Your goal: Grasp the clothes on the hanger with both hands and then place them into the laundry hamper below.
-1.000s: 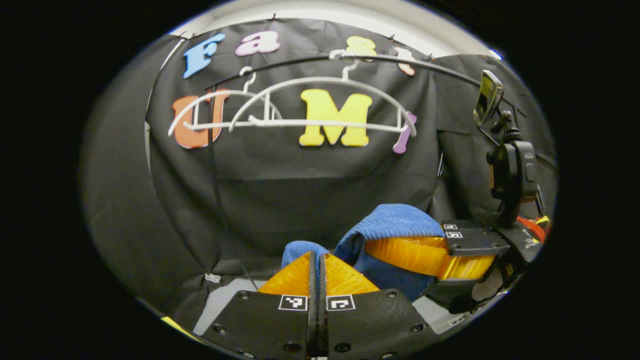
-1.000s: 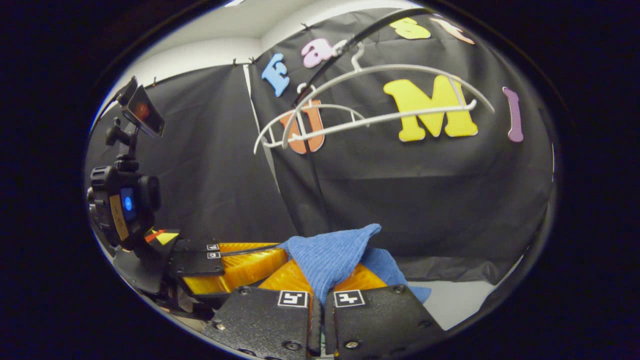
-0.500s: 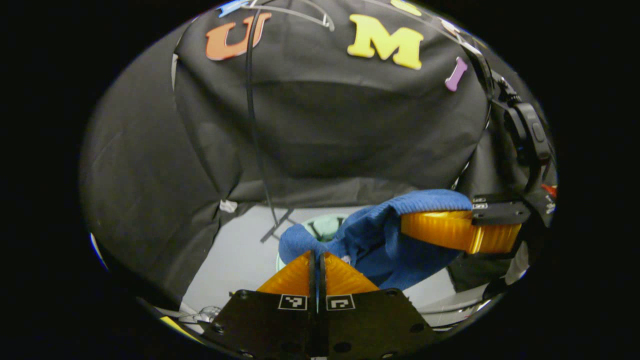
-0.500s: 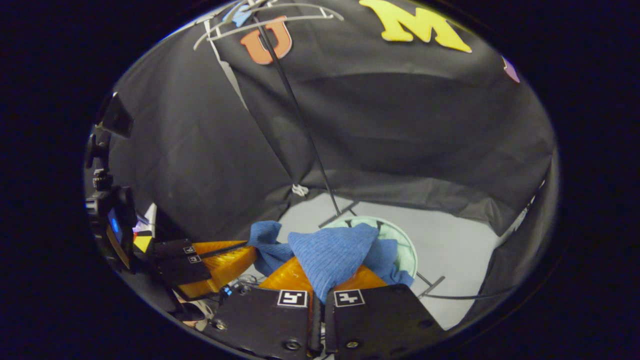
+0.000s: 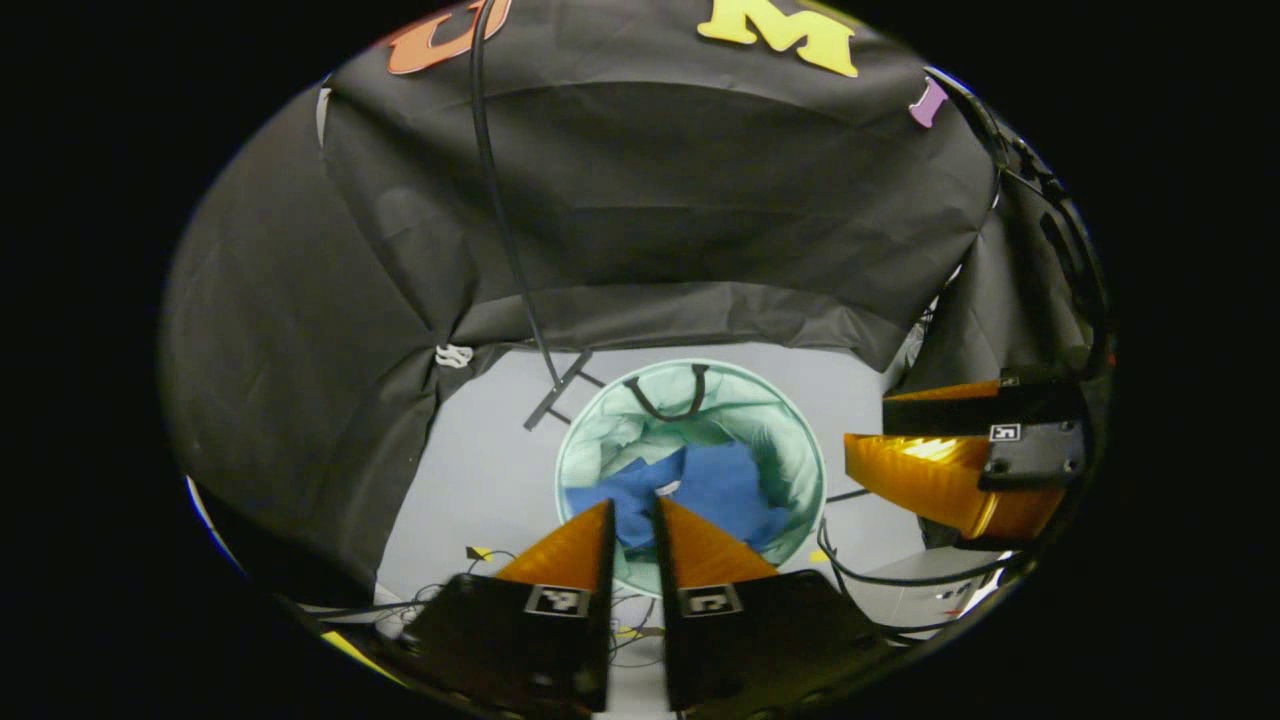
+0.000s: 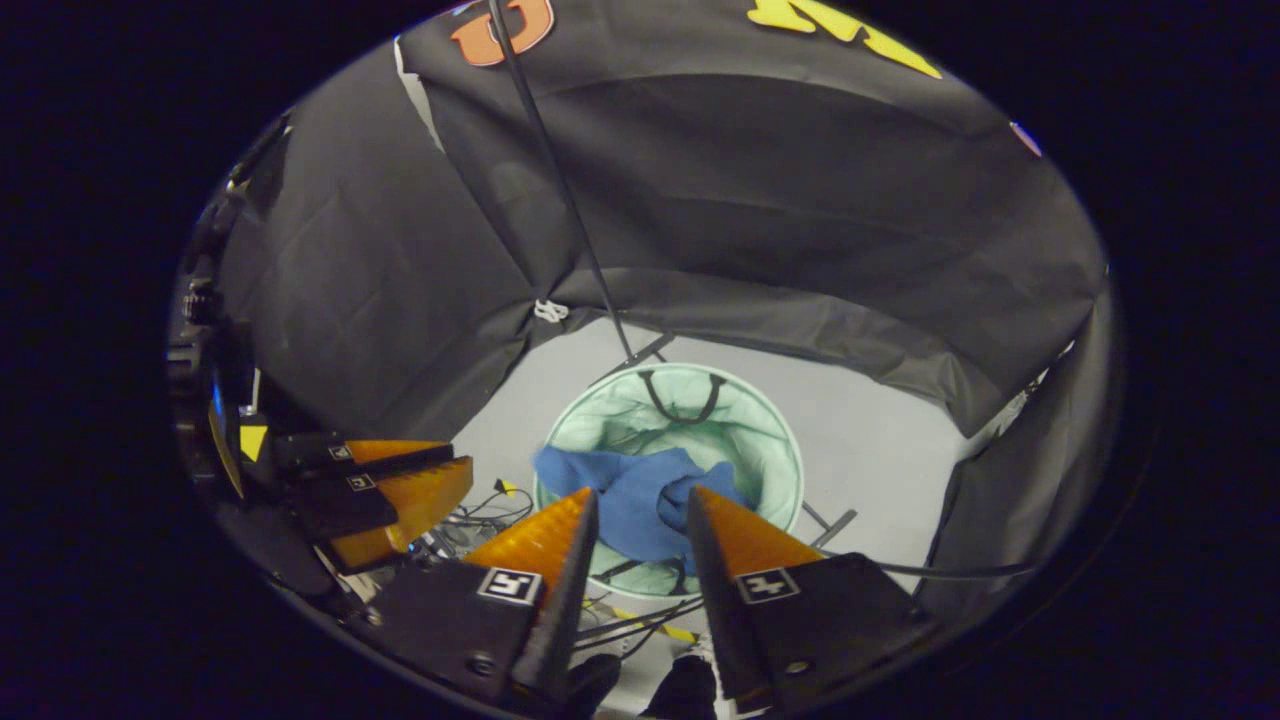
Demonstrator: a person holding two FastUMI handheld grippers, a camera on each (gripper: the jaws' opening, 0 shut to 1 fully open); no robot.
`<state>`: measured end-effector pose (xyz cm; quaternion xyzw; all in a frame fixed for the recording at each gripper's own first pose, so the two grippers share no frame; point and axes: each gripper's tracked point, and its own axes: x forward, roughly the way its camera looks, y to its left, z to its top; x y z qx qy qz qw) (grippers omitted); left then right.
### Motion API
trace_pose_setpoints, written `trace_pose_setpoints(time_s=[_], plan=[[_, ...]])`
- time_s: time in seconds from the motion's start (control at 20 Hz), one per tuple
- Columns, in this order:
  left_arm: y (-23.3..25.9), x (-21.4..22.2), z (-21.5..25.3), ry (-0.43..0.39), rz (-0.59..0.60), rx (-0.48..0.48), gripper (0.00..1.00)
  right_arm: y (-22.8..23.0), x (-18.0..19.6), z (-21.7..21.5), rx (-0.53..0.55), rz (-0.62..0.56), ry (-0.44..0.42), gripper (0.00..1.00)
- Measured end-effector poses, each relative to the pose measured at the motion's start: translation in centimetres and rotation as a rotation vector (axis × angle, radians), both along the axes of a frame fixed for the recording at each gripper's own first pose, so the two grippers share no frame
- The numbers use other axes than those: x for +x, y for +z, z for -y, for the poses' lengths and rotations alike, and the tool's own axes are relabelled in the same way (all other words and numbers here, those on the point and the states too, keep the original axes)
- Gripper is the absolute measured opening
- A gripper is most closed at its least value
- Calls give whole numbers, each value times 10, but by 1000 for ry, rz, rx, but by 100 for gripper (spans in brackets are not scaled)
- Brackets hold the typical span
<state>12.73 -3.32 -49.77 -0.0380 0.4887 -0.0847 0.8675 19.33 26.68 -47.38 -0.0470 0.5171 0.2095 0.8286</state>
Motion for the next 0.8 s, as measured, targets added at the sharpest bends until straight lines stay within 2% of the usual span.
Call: trace_pose_setpoints(time_s=[0.1,0.15,0.2,0.3,0.35,0.45,0.8], plan=[[12,9,-3,10,30,-6,78,6,3,8,-8,40,-10,72],[0,4,0,13,37,0,100,11,0,11,-15,51,-18,76],[3,1,-1,16,43,6,100,17,0,12,-13,67,-27,81],[24,-7,-1,28,64,9,97,28,-5,20,-18,96,-41,81],[35,-10,-4,35,84,11,100,40,-9,24,-17,121,-52,81],[54,-13,-11,46,131,20,98,71,-15,31,-17,186,-63,81],[194,-34,-46,93,438,20,97,208,-46,63,56,470,-200,81]])
